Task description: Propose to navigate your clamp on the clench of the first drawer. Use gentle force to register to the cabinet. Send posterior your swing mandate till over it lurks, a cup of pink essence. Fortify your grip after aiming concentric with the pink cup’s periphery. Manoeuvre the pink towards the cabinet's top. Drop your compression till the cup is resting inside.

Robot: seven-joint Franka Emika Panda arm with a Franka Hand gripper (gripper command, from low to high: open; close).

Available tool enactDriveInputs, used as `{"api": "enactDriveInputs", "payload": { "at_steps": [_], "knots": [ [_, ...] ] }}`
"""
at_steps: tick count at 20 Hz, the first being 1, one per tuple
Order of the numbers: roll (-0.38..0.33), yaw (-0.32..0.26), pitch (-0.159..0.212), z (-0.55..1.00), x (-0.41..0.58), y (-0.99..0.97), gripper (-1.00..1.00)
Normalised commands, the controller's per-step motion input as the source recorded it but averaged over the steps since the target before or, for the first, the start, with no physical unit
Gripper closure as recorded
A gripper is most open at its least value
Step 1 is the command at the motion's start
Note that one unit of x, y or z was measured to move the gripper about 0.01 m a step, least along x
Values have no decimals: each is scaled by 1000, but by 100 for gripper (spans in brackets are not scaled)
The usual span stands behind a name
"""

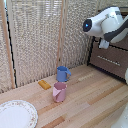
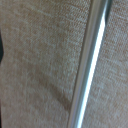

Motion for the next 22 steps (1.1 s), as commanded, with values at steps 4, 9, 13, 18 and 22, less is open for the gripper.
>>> {"api": "enactDriveInputs", "payload": {
  "at_steps": [4, 9, 13, 18, 22],
  "knots": [
    [-16, 88, 0, 164, -83, -570, 100],
    [0, -9, 0, -2, 46, -53, 100],
    [33, -3, 6, 21, 174, 0, 100],
    [70, 69, 90, 269, 273, 5, 100],
    [107, 80, 108, 386, 318, 96, 100]
  ]
}}
